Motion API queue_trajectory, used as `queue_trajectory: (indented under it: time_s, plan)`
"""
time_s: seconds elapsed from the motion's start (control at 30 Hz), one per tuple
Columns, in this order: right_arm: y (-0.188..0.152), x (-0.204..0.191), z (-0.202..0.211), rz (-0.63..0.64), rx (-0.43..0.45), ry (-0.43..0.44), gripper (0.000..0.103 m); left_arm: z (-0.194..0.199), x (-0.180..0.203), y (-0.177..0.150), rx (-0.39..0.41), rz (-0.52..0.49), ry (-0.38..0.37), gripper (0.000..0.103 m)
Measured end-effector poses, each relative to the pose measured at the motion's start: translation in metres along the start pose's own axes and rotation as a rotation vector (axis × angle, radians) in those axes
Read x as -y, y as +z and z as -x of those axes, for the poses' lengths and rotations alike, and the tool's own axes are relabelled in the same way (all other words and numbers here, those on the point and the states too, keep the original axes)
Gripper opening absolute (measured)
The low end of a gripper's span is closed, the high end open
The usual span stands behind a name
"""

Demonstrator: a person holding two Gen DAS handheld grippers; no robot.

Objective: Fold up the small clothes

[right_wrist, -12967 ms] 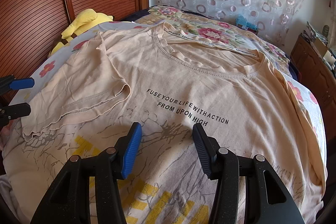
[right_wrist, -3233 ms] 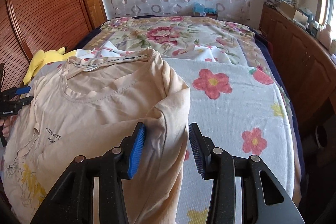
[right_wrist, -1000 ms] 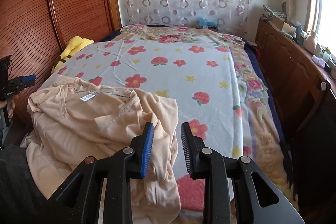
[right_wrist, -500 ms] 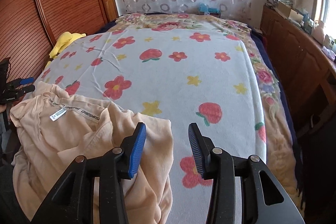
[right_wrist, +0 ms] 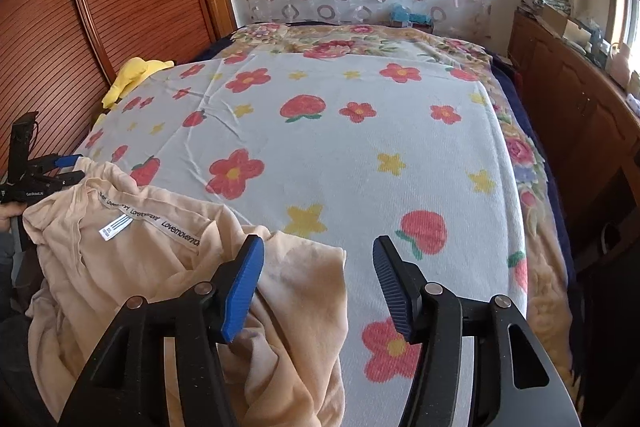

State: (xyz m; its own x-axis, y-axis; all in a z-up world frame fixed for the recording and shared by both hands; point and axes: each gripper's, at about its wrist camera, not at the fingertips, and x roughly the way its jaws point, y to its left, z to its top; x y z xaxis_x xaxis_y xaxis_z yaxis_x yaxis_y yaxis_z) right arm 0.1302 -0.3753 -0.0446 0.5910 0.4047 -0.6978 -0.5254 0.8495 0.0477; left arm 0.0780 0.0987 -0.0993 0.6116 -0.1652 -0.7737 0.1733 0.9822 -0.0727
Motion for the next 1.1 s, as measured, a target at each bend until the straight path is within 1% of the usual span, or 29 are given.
queue_trajectory:
  time_s: [0.1,0.2,0.27,0.37,0.4,0.47,0.5,0.53,0.57,0.6,0.63,0.67,0.7,0.73,0.8,0.87,0.97,1.03,1.1]
  plan:
    - [-0.001,-0.002,-0.006,0.007,-0.015,0.002,0.059,0.0,0.001,-0.001,0.005,-0.008,0.009,0.077]
    - [-0.005,0.0,-0.017,0.015,-0.057,-0.011,0.059,-0.001,0.001,0.0,0.008,-0.006,0.007,0.077]
    - [-0.007,0.005,-0.023,-0.001,-0.082,-0.012,0.059,-0.001,0.002,0.002,0.004,-0.004,0.003,0.077]
    - [-0.007,0.009,-0.022,-0.009,-0.077,0.003,0.059,-0.001,0.004,0.004,0.001,-0.011,-0.013,0.077]
    - [-0.007,0.008,-0.022,-0.003,-0.079,0.002,0.059,-0.001,0.006,0.004,0.002,-0.017,-0.018,0.075]
    - [-0.009,0.004,-0.022,0.021,-0.081,0.006,0.059,-0.001,0.01,0.004,0.005,-0.032,-0.027,0.067]
    - [-0.01,0.001,-0.022,0.037,-0.083,0.006,0.056,0.0,0.013,0.003,0.01,-0.038,-0.044,0.056]
    - [-0.011,-0.002,-0.022,0.052,-0.082,0.008,0.048,0.0,0.014,0.003,0.011,-0.039,-0.064,0.049]
    - [-0.011,-0.004,-0.021,0.063,-0.082,0.021,0.043,0.001,0.015,0.004,0.01,-0.035,-0.084,0.047]
    - [-0.012,-0.005,-0.021,0.07,-0.085,0.042,0.031,0.001,0.017,0.003,0.01,-0.034,-0.095,0.039]
    - [-0.012,-0.006,-0.021,0.074,-0.088,0.061,0.022,0.001,0.018,0.003,0.012,-0.036,-0.095,0.028]
    - [-0.012,-0.007,-0.022,0.083,-0.09,0.073,0.017,0.002,0.019,0.002,0.012,-0.031,-0.105,0.023]
    - [-0.013,-0.009,-0.021,0.092,-0.09,0.079,0.008,0.005,0.019,0.001,0.017,-0.023,-0.118,0.014]
    - [-0.013,-0.01,-0.02,0.097,-0.086,0.081,0.007,0.009,0.021,0.0,0.03,-0.018,-0.126,0.01]
    - [-0.015,-0.011,-0.01,0.09,-0.046,0.08,0.005,0.027,0.023,-0.001,0.083,-0.002,-0.142,0.009]
    - [-0.013,-0.01,0.013,0.054,0.02,0.053,0.005,0.054,0.027,0.001,0.149,0.009,-0.132,0.008]
    - [-0.009,-0.016,0.066,0.038,0.157,0.061,0.005,0.105,0.037,0.011,0.27,-0.017,-0.154,0.008]
    - [-0.006,-0.025,0.102,0.053,0.234,0.053,0.005,0.142,0.044,0.019,0.36,-0.04,-0.172,0.008]
    - [-0.002,-0.033,0.136,0.068,0.302,0.058,0.005,0.174,0.049,0.024,0.431,-0.056,-0.178,0.008]
